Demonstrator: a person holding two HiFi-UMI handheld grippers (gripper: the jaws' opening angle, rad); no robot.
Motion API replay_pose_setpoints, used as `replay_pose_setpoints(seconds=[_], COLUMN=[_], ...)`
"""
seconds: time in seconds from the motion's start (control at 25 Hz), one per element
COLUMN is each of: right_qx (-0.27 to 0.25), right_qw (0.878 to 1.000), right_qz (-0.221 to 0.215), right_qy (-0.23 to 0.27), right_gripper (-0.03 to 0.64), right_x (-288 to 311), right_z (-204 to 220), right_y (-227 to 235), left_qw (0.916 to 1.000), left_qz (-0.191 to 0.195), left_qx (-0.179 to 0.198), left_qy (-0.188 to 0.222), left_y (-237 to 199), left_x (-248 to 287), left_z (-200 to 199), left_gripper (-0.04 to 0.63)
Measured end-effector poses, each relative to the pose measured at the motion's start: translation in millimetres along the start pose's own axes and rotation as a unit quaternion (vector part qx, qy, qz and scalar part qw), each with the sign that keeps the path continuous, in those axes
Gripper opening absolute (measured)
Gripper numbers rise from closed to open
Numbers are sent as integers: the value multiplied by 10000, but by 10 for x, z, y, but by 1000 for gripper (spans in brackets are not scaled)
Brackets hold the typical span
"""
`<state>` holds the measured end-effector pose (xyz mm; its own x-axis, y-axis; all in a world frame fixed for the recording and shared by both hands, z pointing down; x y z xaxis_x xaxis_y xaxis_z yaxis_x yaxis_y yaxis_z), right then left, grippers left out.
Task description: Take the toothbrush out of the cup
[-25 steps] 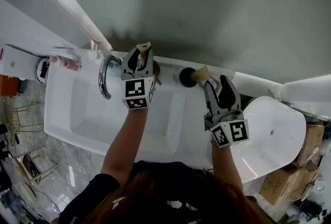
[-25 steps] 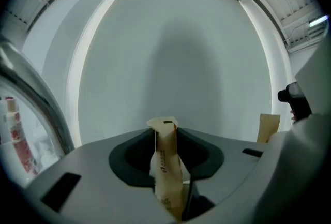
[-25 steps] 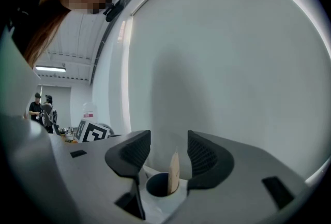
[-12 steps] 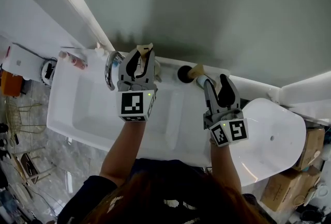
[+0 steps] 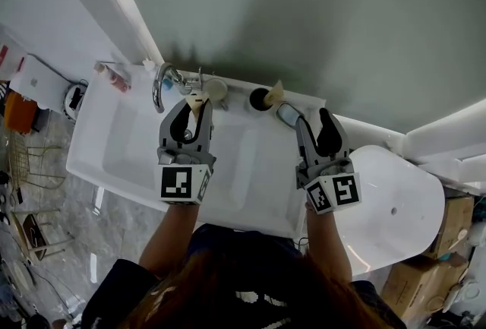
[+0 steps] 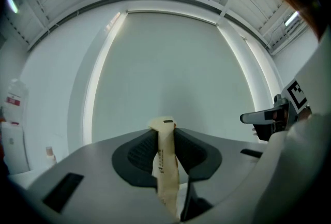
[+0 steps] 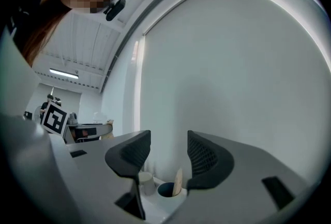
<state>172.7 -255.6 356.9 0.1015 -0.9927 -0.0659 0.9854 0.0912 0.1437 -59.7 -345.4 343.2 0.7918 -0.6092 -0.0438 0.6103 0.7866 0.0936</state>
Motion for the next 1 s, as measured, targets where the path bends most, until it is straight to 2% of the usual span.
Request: replay_pose_setpoints(seconds=[0.28, 0.64, 0.84, 1.0], right_qx=[51, 152, 207, 111], right_qw=[9993, 9964, 9982, 9995], right_qz=[-361, -834, -564, -266], right_qy=[-4, 45, 81, 156], right_gripper=[218, 218, 218, 218], right_x=[-445, -789, -901, -800], right_z=[-75, -119, -126, -104], right_y=[117, 306, 398, 231], left_qw=[9991, 9964, 9976, 9994], left_qz=[-410, -850, -660, -256], left_qx=[-89, 41, 199, 232], left_qy=[-66, -30, -36, 16], left_y=[384, 756, 757, 484], left_x=[-407, -576, -576, -486], left_z=[-3, -53, -99, -35], left_gripper=[104, 103, 103, 103])
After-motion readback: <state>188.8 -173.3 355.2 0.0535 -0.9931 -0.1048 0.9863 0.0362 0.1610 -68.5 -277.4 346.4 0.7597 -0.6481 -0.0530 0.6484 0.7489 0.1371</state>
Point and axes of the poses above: the fingertips, and each gripper's own axes: x forward along the fingers, y to its right, z out of its underside, the point moved 4 cm from there along -x, backward along the fingers, and after that the axes turned 15 degrees about z, right-handed, at the moved point
